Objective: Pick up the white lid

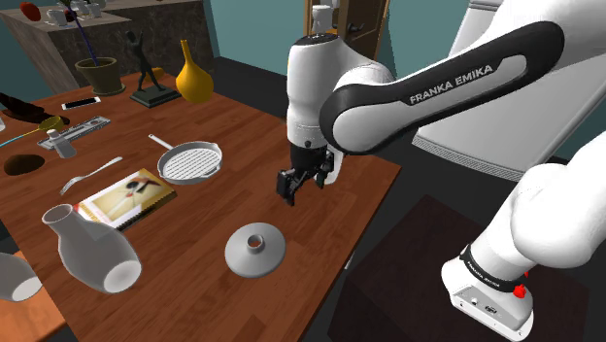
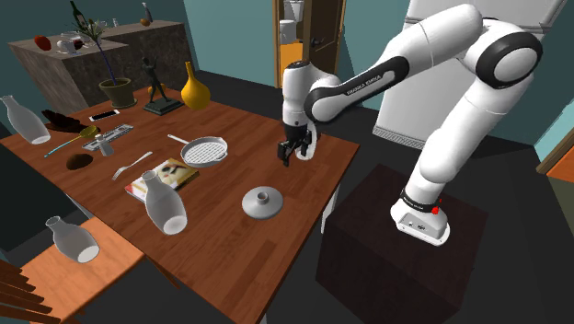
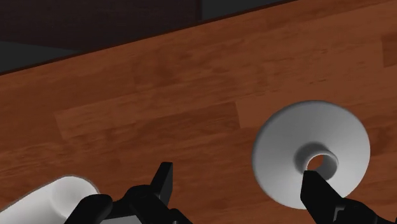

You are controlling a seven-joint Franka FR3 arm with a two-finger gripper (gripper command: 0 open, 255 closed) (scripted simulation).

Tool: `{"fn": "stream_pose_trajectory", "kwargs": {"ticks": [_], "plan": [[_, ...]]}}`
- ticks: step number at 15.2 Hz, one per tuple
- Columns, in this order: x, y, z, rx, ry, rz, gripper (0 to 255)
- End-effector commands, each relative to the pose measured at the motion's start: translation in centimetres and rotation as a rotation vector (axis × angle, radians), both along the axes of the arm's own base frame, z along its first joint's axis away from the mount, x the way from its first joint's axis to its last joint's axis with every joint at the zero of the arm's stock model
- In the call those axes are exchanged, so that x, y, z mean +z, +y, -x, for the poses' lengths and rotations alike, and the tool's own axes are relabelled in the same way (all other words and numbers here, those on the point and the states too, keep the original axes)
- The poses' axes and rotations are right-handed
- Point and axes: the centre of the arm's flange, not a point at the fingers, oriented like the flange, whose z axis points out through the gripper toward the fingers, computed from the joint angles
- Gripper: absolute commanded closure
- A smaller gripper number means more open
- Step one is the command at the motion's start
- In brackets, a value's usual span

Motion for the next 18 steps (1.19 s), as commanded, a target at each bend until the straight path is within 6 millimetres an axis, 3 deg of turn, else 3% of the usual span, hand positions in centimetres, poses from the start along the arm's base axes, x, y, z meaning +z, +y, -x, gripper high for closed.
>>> {"fn": "stream_pose_trajectory", "kwargs": {"ticks": [1,11,18], "plan": [[-1.6,2.0,-0.6,0.001,-0.002,0.003,0],[-9.4,12.5,-3.8,0.01,-0.007,0.027,0],[-13.0,13.2,-4.0,0.011,-0.007,0.028,0]]}}
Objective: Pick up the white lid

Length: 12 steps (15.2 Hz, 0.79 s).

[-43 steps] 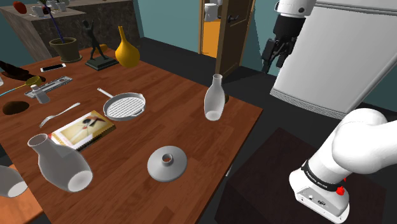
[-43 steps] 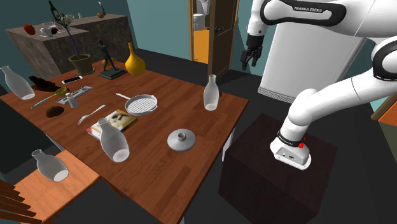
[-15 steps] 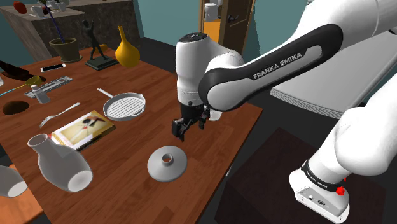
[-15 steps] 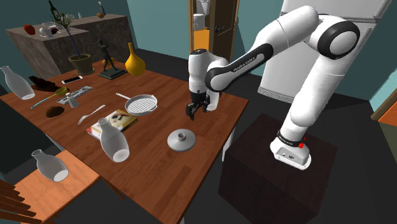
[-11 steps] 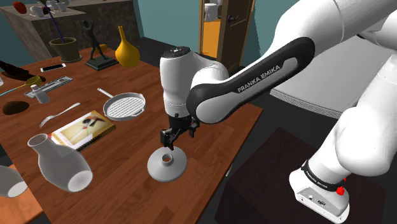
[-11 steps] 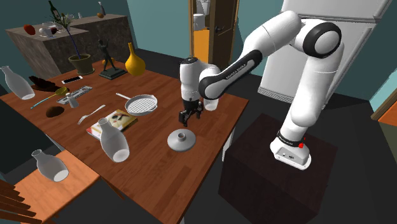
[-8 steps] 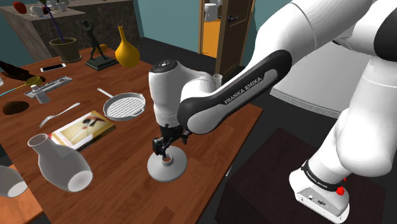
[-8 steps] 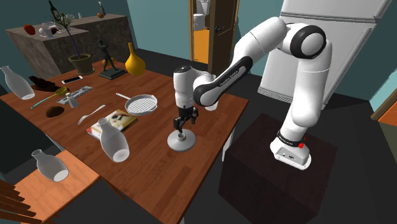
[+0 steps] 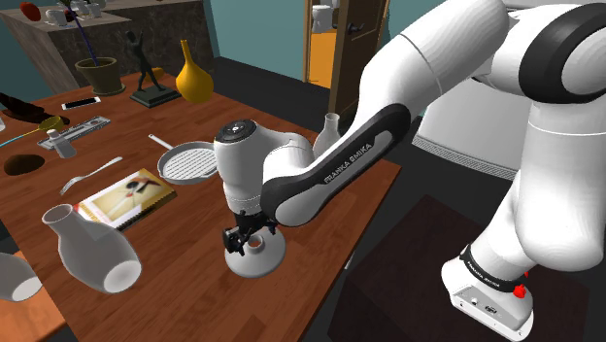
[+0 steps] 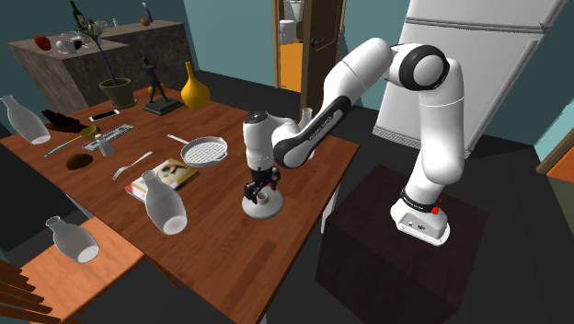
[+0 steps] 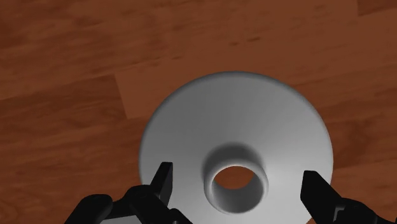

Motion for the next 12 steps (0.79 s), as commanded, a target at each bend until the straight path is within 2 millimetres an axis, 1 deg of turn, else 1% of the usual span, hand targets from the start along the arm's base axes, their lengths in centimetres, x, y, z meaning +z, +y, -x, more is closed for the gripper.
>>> {"fn": "stream_pose_trajectory", "kwargs": {"ticks": [1,3,4,12], "plan": [[-1.07,0.1,0.09,0.0,0.0,0.0,0],[-1.37,0.1,0.1,0.0,0.0,0.0,0],[-1.3,0.16,0.07,0.0,0.0,0.0,255],[-1.28,0.18,0.12,0.0,0.0,0.0,255]]}}
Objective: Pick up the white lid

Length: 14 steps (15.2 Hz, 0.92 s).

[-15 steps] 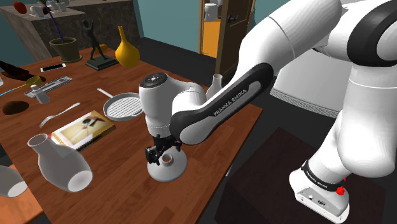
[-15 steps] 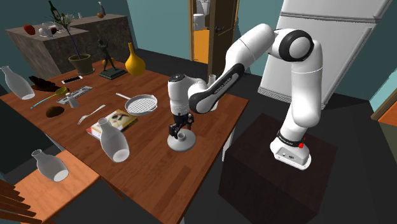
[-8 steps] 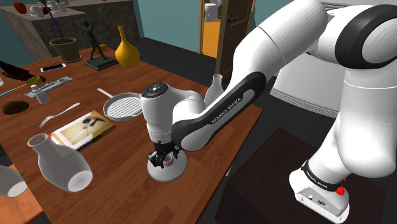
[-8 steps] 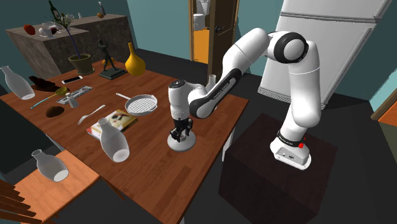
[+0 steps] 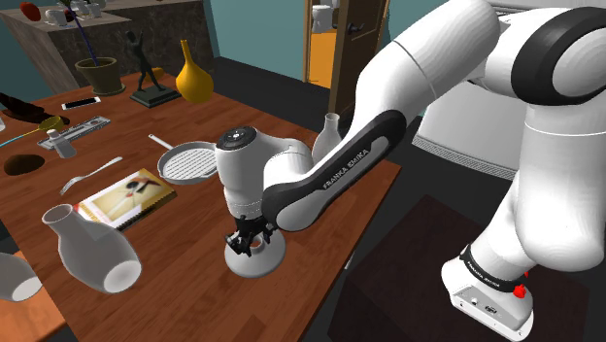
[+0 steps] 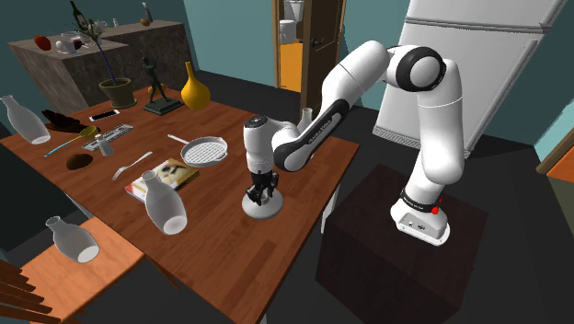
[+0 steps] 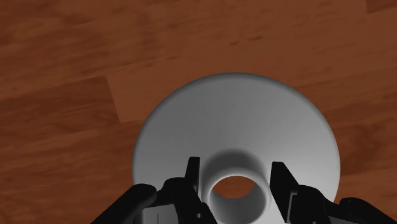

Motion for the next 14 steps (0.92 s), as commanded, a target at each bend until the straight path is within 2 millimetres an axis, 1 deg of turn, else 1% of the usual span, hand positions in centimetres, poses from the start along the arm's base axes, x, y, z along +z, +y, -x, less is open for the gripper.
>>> {"fn": "stream_pose_trajectory", "kwargs": {"ticks": [1,14], "plan": [[-0.1,-0.1,0.0,0.0,0.001,0.0,255],[6.7,-0.1,0.0,0.0,0.001,0.0,255]]}}
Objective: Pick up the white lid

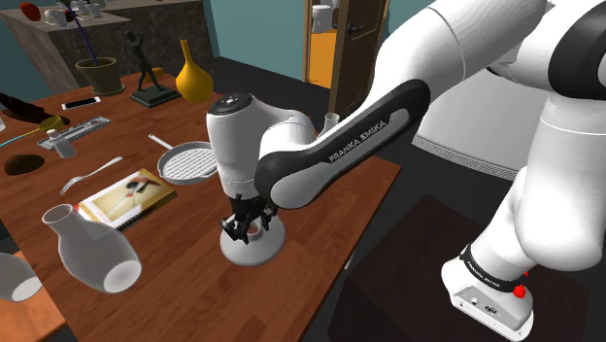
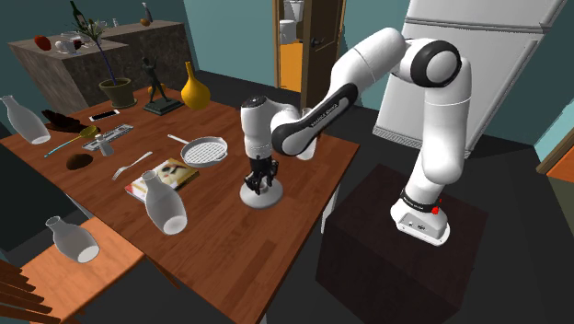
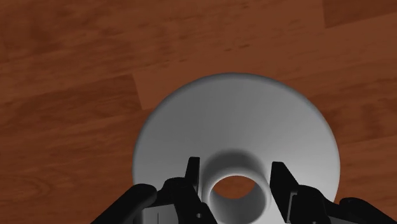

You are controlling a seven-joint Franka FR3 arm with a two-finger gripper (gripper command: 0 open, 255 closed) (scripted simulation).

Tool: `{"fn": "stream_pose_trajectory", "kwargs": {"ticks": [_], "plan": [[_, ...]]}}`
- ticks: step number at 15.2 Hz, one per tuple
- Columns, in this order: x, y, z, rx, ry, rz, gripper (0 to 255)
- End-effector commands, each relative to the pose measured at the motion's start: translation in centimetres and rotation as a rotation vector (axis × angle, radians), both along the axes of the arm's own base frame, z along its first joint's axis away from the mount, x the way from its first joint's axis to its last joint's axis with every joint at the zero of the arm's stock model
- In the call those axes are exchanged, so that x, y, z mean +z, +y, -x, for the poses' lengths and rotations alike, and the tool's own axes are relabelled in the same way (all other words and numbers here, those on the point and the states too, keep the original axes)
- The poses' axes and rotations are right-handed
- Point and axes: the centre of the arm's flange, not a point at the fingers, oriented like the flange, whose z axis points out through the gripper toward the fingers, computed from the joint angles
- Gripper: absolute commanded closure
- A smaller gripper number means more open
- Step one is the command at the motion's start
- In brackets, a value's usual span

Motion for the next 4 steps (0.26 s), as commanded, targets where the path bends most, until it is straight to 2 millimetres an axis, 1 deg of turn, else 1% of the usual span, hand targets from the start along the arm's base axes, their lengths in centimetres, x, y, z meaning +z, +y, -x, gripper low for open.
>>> {"fn": "stream_pose_trajectory", "kwargs": {"ticks": [1,2,4], "plan": [[1.05,-0.07,-0.05,0.0,0.0,0.0,255],[1.58,-0.07,-0.05,0.0,0.0,0.0,255],[1.66,-0.07,-0.05,0.0,0.0,0.0,255]]}}
